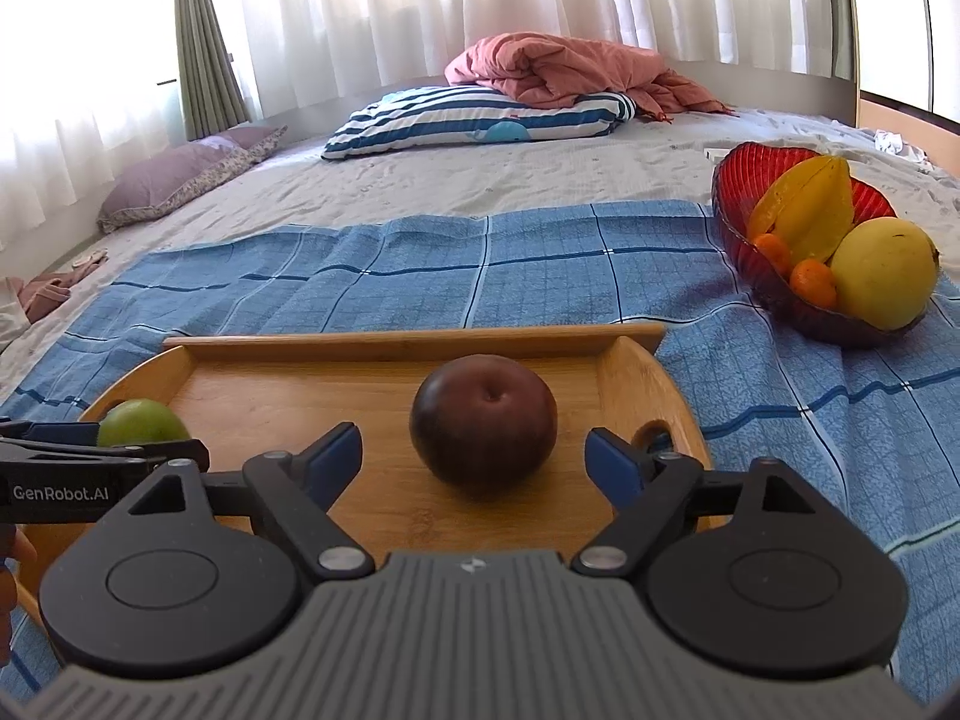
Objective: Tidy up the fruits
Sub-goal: 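Withdraw both open tools from the tray back toward the loose fruit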
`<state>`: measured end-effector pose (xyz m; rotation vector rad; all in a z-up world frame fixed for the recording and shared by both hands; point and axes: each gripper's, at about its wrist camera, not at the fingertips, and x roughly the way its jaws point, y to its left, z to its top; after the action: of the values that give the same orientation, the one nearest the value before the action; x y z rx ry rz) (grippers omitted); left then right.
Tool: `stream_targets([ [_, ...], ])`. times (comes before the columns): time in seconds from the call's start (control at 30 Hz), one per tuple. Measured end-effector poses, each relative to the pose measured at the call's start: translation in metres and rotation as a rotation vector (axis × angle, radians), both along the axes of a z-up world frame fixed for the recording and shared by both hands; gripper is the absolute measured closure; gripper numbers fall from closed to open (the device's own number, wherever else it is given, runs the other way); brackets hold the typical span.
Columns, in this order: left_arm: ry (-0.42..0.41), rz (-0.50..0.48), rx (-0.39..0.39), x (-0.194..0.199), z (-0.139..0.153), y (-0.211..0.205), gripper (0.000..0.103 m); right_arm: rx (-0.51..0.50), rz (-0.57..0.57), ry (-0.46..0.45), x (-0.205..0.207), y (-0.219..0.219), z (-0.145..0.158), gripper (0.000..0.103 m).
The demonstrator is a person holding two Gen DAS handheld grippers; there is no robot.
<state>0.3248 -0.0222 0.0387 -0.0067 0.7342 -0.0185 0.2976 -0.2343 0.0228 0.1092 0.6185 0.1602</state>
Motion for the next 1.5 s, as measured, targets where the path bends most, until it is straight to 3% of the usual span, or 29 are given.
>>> stream_targets([
  [0.77,-0.107,-0.065,-0.014,-0.122,0.023,-0.01,0.007,0.032,-0.014,-0.145,-0.103,-0.01,0.013,0.008],
  [1.5,-0.201,-0.097,-0.019,-0.221,0.008,-0.018,0.007,0.008,-0.09,-0.215,-0.192,-0.022,-0.009,0.004],
])
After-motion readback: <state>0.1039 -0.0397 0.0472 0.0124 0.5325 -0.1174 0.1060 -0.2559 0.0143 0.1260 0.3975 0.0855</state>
